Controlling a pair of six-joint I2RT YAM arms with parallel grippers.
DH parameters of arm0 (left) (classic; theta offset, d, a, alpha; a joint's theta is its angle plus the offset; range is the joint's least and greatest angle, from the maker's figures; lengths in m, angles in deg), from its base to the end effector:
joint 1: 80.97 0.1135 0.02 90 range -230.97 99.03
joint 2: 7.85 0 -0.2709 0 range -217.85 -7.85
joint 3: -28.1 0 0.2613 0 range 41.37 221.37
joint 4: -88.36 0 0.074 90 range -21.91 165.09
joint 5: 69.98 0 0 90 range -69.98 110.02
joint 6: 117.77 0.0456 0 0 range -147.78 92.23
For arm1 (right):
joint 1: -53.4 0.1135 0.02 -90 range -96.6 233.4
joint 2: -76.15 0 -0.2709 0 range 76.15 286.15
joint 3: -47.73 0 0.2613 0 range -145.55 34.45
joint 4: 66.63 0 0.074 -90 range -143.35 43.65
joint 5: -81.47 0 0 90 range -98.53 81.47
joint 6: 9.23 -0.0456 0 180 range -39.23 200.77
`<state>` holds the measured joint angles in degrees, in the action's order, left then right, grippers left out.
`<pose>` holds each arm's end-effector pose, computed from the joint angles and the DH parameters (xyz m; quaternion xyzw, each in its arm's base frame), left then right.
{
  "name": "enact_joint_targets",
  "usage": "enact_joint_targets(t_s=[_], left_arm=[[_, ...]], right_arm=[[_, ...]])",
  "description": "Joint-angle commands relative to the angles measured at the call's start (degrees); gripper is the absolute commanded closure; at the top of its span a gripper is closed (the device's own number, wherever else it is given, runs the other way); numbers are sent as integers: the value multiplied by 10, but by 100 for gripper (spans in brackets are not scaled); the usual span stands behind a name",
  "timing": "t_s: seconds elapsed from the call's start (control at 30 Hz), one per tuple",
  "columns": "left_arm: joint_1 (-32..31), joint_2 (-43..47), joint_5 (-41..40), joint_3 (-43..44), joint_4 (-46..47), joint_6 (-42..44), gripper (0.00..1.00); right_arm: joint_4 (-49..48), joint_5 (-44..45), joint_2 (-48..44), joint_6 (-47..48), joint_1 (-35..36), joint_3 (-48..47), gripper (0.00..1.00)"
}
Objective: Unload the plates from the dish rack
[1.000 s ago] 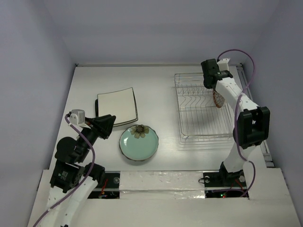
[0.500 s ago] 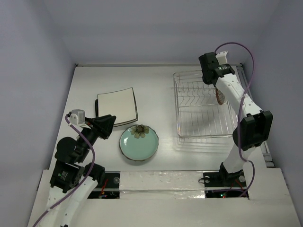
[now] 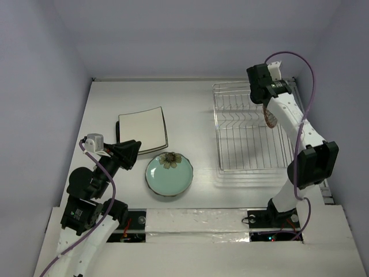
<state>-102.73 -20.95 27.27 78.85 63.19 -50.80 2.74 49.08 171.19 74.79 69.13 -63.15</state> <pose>0.0717 -0.0348 0.3603 0.0424 0.6253 -0.3331 0.7044 0.3509 0.0588 0.3755 0.0795 0.8421 -0.3978 0.3555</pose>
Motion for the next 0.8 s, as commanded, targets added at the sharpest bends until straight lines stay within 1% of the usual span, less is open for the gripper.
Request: enact_joint_targets(t_s=[0.0,0.3,0.37,0.4,0.43,0.47,0.5,0.57,0.67,0.77], left_arm=[[-3,-2,-2,4,18,0,74],[-3,0,1,5,19,1,74],[-3,1,2,4,19,1,74],[-3,1,3,4,20,1,74],[-3,0,4,4,21,2,74],[-8,0,5,5,21,1,74],[-8,0,4,4,21,1,74],[-8,-2,4,5,21,2,74],[-8,-2,5,3,21,2,74],[-8,-2,6,3,22,2,74]], right_arm=[[-114,74,5,-3,1,-18,100],[-127,97,85,10,1,-23,100],[-121,120,112,11,6,-32,100],[-115,126,122,14,6,-35,100],[-110,137,140,11,21,-38,100],[-91,164,149,-7,21,-49,100],[-39,165,155,-53,27,-84,100],[-19,166,147,-66,33,-108,100],[-22,181,118,-55,33,-132,100],[-61,181,64,-15,39,-130,100]])
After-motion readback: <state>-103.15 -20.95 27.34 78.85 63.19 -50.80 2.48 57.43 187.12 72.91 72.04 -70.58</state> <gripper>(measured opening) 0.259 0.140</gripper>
